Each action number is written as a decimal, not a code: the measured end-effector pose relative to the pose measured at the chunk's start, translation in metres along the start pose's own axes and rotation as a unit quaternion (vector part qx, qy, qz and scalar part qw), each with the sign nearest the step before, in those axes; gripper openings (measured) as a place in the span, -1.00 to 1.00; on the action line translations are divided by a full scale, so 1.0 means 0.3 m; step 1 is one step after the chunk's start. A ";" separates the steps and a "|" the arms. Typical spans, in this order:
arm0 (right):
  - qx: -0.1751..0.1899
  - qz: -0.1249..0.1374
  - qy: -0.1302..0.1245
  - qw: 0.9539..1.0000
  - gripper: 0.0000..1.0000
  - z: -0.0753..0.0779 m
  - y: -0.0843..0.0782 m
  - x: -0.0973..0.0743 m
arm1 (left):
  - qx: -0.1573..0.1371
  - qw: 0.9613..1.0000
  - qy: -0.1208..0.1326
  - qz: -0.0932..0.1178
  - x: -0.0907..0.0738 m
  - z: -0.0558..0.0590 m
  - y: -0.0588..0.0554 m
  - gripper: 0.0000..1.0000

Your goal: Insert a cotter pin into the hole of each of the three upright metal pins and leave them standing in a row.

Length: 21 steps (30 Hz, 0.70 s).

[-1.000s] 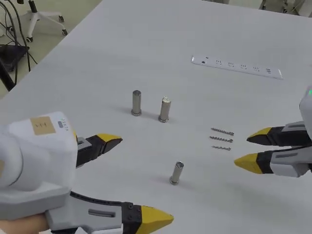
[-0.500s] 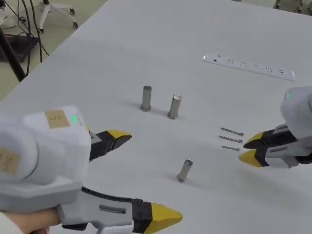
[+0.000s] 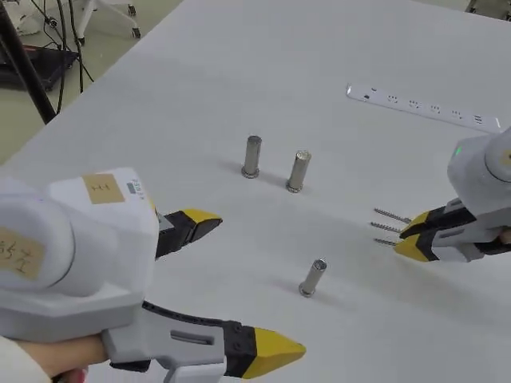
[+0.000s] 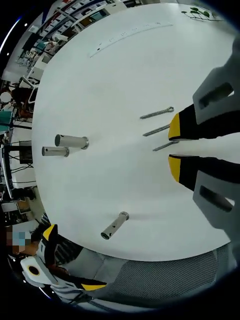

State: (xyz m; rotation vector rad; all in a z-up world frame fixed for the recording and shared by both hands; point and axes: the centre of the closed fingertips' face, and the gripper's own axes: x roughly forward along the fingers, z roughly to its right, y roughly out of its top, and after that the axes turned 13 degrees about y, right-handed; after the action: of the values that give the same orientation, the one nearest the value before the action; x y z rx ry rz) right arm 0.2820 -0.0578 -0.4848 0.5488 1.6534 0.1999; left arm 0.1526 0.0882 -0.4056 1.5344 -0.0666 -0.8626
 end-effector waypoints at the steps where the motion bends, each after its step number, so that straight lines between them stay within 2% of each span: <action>1: 0.000 -0.002 0.000 1.000 -0.89 0.002 -0.001 0.002 | 0.000 1.000 0.000 0.000 0.000 0.000 -0.001 0.79; 9: -0.007 -0.025 0.003 1.000 -0.91 0.017 -0.015 0.019 | -0.006 1.000 0.005 0.001 0.002 -0.005 -0.003 0.78; 21: -0.018 -0.043 0.006 0.999 -0.98 0.020 -0.019 0.035 | -0.012 1.000 0.004 0.002 -0.002 -0.004 -0.011 0.76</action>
State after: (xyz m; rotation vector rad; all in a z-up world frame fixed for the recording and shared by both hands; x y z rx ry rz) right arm 0.2859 -0.0589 -0.4977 0.4494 1.6784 0.1709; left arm 0.1515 0.0901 -0.4083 1.5145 -0.0523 -0.8518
